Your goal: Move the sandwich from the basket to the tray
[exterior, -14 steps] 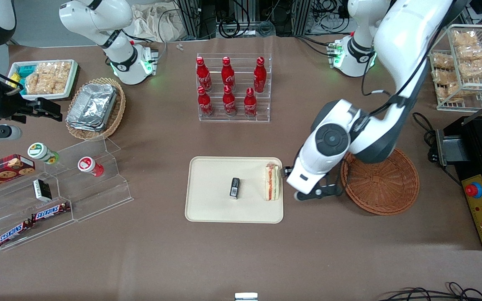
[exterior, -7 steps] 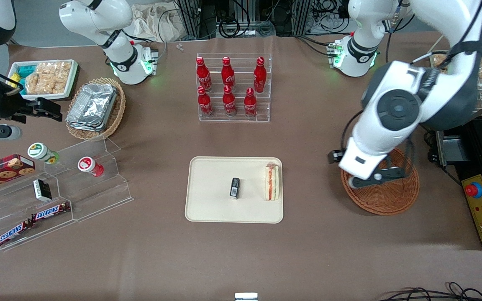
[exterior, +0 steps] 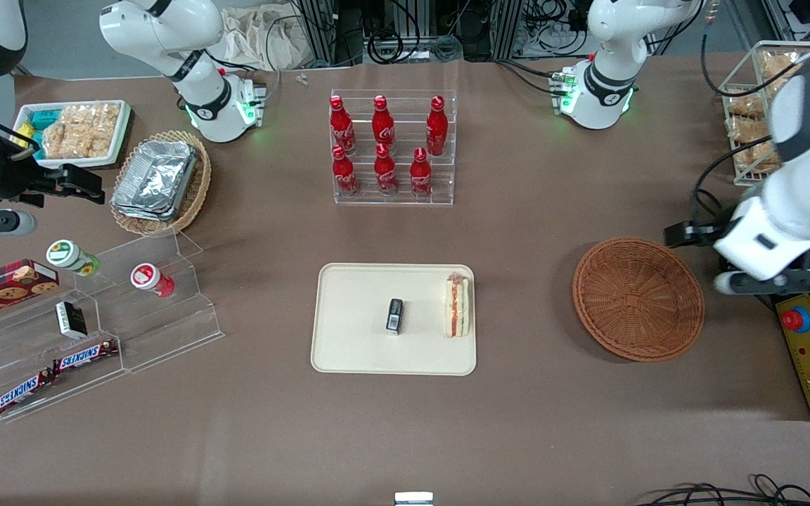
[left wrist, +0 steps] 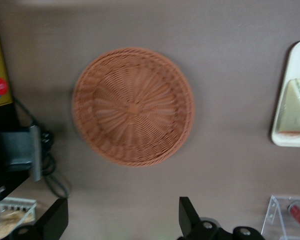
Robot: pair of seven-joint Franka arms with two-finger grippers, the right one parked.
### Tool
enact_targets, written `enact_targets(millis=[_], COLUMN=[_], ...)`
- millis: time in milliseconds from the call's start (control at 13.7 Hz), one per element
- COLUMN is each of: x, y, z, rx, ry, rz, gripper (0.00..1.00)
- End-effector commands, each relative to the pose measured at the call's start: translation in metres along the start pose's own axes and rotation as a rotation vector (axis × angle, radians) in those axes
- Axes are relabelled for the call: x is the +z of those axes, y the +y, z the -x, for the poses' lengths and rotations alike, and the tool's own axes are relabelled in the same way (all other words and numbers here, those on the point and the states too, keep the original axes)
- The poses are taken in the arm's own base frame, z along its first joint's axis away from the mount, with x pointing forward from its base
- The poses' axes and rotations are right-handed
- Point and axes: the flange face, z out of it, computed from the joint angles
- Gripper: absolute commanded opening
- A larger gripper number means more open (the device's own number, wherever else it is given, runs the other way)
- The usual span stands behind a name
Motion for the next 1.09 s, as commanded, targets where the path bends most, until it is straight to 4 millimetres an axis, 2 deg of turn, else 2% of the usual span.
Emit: enact_targets(millis=[0,73,292,803,1022], x=[-0.013,-0.01,-0.011,-0.013,-0.015], y=[-0.012,-0.025,-0.033,-0.036,-0.022], z=[0.007,0.006,0.006,0.003,0.002], rx=[0.002,-0.018,-0.027,-0.026,-0.007], ry=[-0.025,-0.032,-0.025,-0.002,0.013], rz=[0.017,0.03,0.006,-0.024,-0.036], gripper=[0.99,0.99,0.99,0.99,0.99])
